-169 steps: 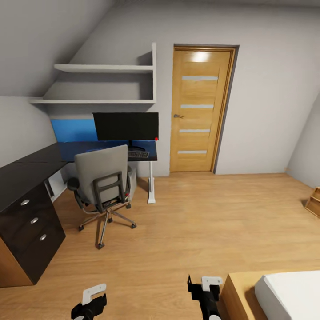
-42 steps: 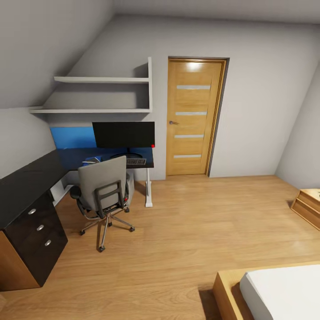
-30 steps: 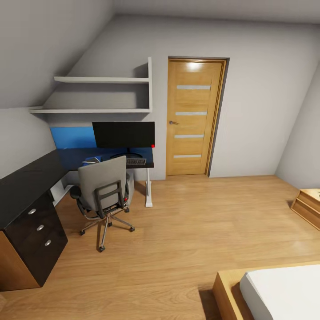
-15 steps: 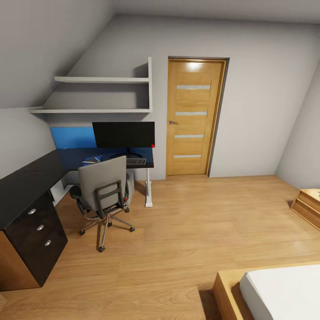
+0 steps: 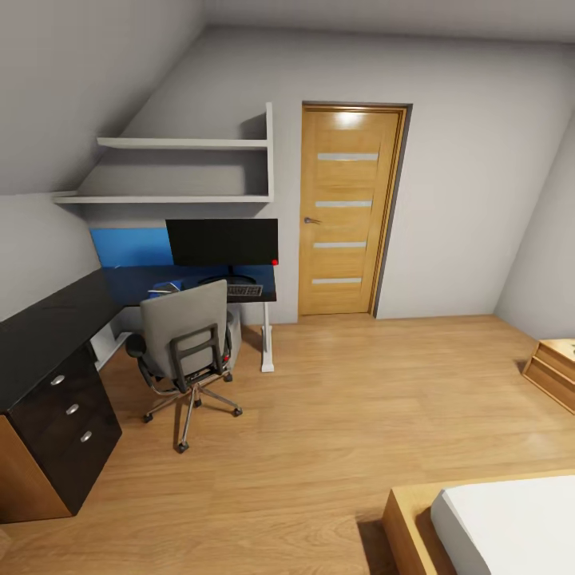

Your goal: In the bedroom, organize the workspace by keeping the computer under the desk, ensuring the monitor is on the desk, placing the keyboard on the desk next to the monitor, placing the mouse on the desk next to the keyboard, moving the folder from the swivel chair onto the desk next to the mouse, stacking the notebook on top of the folder with the pen on top of the notebook, and positioning the swivel chair next to the desk.

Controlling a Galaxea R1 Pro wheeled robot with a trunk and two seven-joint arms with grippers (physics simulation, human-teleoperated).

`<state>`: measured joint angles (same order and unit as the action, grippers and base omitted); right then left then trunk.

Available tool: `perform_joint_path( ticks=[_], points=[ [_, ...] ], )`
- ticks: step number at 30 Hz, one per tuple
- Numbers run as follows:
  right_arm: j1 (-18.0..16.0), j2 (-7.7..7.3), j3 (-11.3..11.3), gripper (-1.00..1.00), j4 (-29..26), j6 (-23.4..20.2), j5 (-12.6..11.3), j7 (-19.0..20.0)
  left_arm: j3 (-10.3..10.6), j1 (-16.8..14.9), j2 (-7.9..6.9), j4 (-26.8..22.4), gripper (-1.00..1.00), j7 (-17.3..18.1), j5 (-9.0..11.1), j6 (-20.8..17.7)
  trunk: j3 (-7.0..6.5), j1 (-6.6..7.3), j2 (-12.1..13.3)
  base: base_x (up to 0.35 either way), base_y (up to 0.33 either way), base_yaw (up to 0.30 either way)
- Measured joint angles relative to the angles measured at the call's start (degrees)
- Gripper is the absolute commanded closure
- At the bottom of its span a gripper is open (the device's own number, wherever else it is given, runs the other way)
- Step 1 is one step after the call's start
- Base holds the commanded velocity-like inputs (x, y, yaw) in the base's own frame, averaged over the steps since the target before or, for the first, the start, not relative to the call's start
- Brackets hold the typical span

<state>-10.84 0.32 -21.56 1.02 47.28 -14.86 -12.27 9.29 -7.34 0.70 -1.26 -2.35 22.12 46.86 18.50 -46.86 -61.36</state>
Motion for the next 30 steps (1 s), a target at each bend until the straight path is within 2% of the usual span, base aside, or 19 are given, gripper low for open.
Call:
perform_joint_path(
  ticks=[30],
  points=[
    [0.0,0.0,0.0,-1.0,0.0,0.0,0.0,0.0,0.0,0.0,0.0,0.0,-1.0,0.0,0.0,0.0,0.0,0.0,0.0,0.0,0.0,0.0]
  ],
)
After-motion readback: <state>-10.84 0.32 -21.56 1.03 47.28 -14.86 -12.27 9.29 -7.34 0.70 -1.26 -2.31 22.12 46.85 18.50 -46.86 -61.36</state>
